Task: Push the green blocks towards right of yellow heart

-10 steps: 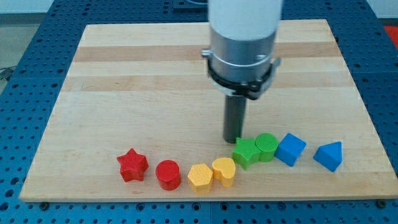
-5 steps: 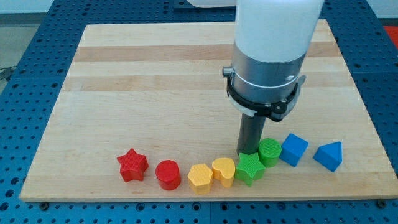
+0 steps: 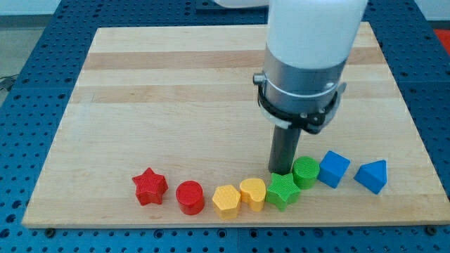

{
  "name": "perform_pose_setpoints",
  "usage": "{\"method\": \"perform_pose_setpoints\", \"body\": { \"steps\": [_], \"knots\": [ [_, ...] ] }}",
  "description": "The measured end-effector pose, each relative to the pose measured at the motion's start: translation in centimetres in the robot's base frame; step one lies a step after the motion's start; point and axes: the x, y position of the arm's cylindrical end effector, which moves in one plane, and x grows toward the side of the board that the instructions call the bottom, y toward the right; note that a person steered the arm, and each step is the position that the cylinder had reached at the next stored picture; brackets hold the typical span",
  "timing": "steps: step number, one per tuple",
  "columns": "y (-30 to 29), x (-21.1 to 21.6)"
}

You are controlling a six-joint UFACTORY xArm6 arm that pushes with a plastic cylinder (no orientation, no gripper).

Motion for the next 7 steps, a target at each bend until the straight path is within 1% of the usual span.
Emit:
{"method": "perform_pose_setpoints", "body": {
  "steps": [1, 2, 3, 7],
  "knots": [
    [1.6, -1.9],
    [2.9, -1.9],
    [3.8, -1.3],
    [4.0, 1.9]
  ]
}}
